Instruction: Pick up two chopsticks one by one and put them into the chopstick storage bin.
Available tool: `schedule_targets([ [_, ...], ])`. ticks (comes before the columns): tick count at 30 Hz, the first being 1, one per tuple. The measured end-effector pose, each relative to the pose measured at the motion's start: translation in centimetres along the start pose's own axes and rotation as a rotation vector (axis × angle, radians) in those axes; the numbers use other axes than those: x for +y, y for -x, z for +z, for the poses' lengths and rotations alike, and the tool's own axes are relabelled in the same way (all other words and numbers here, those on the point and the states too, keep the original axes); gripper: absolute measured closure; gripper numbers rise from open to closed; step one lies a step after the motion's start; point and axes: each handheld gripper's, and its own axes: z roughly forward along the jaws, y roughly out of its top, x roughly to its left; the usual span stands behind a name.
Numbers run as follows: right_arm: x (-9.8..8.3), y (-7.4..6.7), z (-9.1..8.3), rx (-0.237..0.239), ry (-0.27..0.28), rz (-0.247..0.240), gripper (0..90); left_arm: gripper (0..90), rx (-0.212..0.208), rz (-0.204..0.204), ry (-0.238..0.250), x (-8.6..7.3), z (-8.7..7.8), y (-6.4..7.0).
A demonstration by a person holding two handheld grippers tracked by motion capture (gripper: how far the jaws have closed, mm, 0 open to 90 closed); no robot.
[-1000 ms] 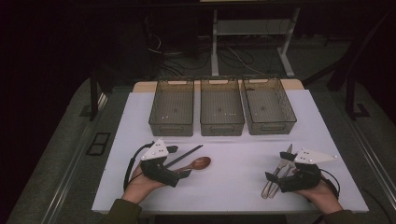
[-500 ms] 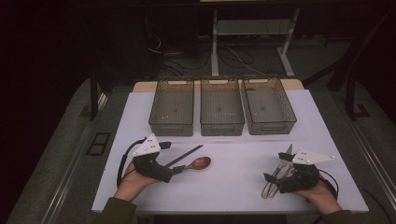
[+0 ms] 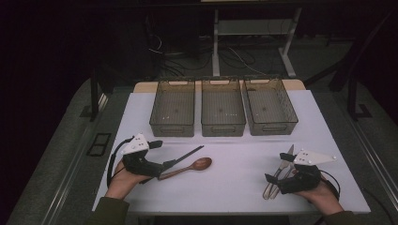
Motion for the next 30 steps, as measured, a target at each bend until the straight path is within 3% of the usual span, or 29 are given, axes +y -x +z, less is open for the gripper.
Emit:
schedule_targets([
  [12, 0.0, 0.0, -0.1, -0.002, 0.002, 0.000, 1.8, 24.8, 0.040, -0.013, -0.023, -0.6, -1.1, -1.0],
  [17, 0.0, 0.0, 0.0, -0.005, -0.003, 0.002, 1.9, 37.6, 0.033, -0.015, -0.038, -0.9, -1.4, -1.4],
  [24, 0.0, 0.1, 0.0, -0.006, -0.001, 0.002, 1.9, 53.0, 0.014, -0.011, -0.106, -1.4, -1.1, -1.6],
  [30, 0.0, 0.1, 0.0, -0.006, 0.001, 0.000, 1.9, 66.1, 0.007, -0.031, -0.168, -1.7, -1.0, -1.8],
])
